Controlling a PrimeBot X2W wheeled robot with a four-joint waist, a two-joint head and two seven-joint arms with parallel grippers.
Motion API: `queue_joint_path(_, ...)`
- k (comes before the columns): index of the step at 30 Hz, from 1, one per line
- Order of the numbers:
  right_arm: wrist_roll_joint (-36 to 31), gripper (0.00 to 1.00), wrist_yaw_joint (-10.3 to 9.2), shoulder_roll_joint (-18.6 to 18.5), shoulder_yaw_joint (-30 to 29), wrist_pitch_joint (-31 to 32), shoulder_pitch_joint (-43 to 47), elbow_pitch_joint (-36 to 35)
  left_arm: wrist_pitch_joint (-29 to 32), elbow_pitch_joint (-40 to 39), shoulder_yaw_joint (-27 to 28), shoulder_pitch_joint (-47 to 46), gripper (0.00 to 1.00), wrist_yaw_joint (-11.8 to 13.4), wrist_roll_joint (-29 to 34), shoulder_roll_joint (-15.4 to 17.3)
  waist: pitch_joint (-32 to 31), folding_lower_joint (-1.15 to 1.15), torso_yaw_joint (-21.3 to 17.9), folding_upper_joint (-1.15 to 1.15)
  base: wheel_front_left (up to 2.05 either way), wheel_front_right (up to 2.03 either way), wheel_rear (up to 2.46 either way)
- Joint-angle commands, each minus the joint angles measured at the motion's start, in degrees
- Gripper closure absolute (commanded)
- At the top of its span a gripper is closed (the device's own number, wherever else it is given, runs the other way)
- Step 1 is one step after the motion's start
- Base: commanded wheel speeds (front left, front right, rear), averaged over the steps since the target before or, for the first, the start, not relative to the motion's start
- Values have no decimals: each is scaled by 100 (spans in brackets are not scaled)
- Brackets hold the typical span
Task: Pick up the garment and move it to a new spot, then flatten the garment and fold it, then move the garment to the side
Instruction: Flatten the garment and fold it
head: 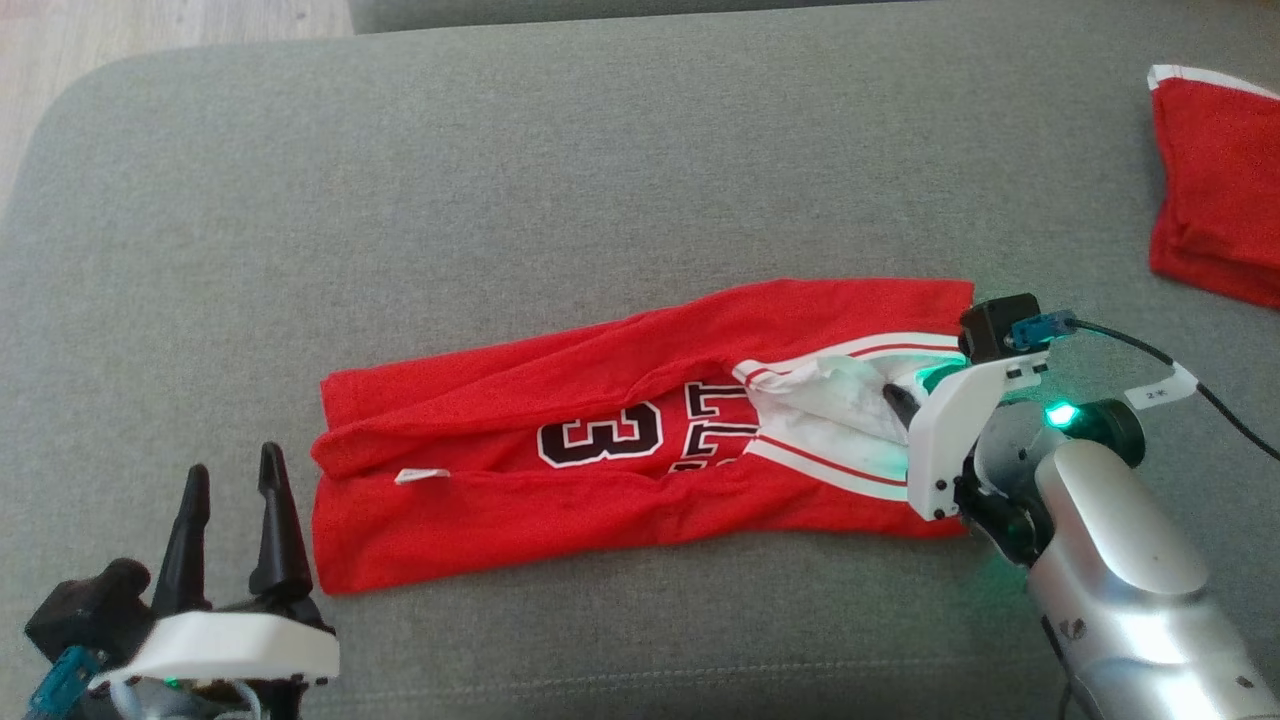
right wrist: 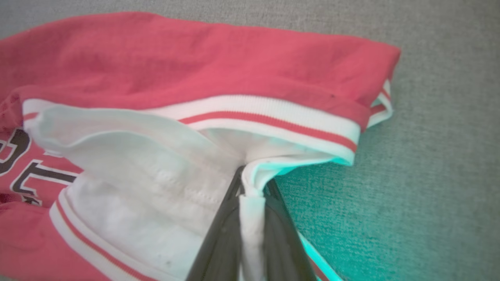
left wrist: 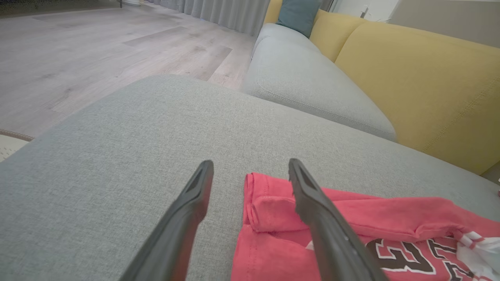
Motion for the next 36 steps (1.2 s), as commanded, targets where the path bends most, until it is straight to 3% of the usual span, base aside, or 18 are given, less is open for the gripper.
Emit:
queue_joint_path(1, 40, 100, 39, 56, 141, -80, -94, -97, -71, -151, 247, -246, 0, -24, 66, 44, -8, 0, -15, 0, 0, 0, 0)
queue_joint_path(10, 185, 100, 39, -374, -141, -380, -275, -405, -71, -158, 280, -237, 0, -40, 167, 7, -40, 0, -207, 0, 0, 0, 0)
queue_joint_path(18, 368, 100, 39, -902, -654, -189, -8, -1275, -71, -129, 269, -236, 0, -96, 215, -34, -30, 0, -427, 0, 0, 0, 0)
queue_joint_path(27, 923, 100, 39, -646, -361, 269, 375, -2425, -71, -73, 232, -323, 0, -143, 247, -32, -1, 0, -513, 0, 0, 0, 0)
queue_joint_path(36, 1584, 100, 39, -295, 394, 927, 728, -3381, -71, -17, 195, -395, 0, -179, 250, -43, -44, 0, -408, 0, 0, 0, 0)
